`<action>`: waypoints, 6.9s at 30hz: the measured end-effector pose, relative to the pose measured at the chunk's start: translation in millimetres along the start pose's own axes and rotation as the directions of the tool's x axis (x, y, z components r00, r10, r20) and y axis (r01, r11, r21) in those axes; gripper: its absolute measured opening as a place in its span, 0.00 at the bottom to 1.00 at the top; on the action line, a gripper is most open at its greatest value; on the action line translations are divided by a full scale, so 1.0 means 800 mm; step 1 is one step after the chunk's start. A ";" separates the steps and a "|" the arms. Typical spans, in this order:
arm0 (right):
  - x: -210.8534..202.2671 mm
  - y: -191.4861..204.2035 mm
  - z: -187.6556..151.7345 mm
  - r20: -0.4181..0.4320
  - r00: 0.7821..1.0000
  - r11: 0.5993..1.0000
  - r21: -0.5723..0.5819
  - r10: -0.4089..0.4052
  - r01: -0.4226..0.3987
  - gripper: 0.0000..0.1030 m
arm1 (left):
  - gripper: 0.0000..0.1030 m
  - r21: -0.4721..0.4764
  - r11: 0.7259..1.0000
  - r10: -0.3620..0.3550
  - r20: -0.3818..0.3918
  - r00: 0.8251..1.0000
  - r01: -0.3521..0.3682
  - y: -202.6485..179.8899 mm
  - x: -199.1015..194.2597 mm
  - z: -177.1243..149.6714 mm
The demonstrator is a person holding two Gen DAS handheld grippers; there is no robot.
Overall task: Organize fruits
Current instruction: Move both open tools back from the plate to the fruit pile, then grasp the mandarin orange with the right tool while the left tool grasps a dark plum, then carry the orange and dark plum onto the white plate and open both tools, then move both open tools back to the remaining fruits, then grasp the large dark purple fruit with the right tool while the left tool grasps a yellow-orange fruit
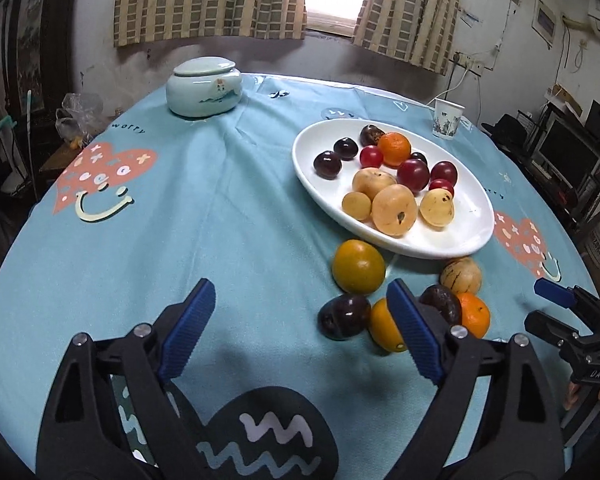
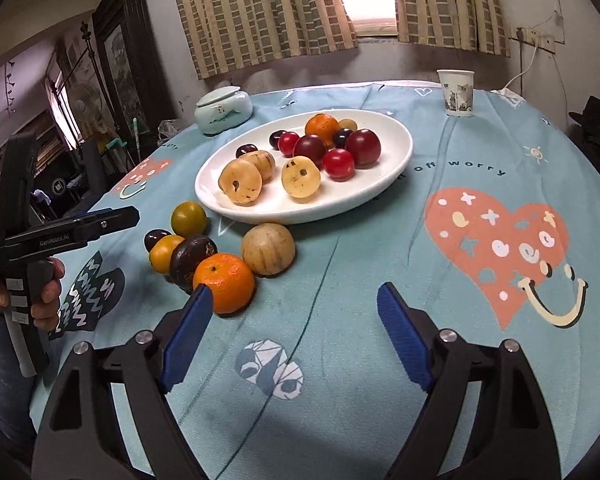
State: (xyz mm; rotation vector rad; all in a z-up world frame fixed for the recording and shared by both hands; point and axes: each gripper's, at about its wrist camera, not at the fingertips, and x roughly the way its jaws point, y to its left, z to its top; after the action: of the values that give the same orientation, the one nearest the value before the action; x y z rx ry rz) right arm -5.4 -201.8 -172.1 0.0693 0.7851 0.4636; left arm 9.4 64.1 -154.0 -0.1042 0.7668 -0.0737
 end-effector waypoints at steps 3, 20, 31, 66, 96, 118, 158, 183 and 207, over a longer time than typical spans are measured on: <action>0.004 -0.003 0.001 -0.014 1.000 1.000 0.012 -0.009 0.009 0.82 | 0.87 0.021 1.000 -0.001 -0.005 1.000 0.002 -0.005 0.001 -0.003; 0.011 -0.003 -0.003 -0.037 0.999 1.000 0.009 -0.022 0.022 0.82 | 0.87 0.038 0.999 0.005 0.001 1.000 -0.005 -0.009 0.001 -0.005; 0.014 -0.008 -0.004 -0.051 0.998 0.999 0.027 -0.023 0.025 0.82 | 0.87 0.043 0.999 0.002 0.003 1.000 -0.003 -0.010 -0.001 -0.004; 0.058 0.082 0.003 -0.155 0.988 0.952 -0.301 0.012 -0.058 0.42 | 0.88 -0.097 0.994 -0.053 -0.063 0.997 0.047 0.029 0.005 0.002; 0.018 0.070 0.002 -0.085 0.990 0.955 -0.267 0.112 -0.130 0.42 | 0.86 -0.097 0.995 -0.011 -0.266 0.964 -0.016 -0.011 0.061 0.008; 0.015 0.070 0.001 -0.081 0.990 0.953 -0.269 0.119 -0.137 0.42 | 0.34 -0.072 0.997 -0.058 -0.338 0.939 0.035 -0.019 0.048 -0.003; -0.019 0.043 0.047 0.084 0.994 0.938 -0.332 -0.075 0.098 0.72 | 0.70 0.099 0.995 0.002 0.000 1.000 -0.002 -0.034 -0.022 0.055; 0.067 0.092 0.006 -0.180 0.984 0.978 -0.206 -0.001 -0.036 0.68 | 0.71 0.076 0.997 -0.004 -0.050 0.999 0.008 -0.007 -0.029 -0.043; 0.020 0.021 0.006 -0.075 0.994 0.990 -0.114 0.077 -0.085 0.46 | 0.70 0.227 0.973 0.071 -0.130 0.989 -0.040 -0.107 0.025 -0.033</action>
State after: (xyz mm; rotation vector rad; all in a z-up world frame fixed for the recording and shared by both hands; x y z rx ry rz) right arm 1.6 -179.1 -175.5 -0.0242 0.8246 0.5905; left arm 2.6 -24.8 -176.3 0.1383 0.8931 -0.1140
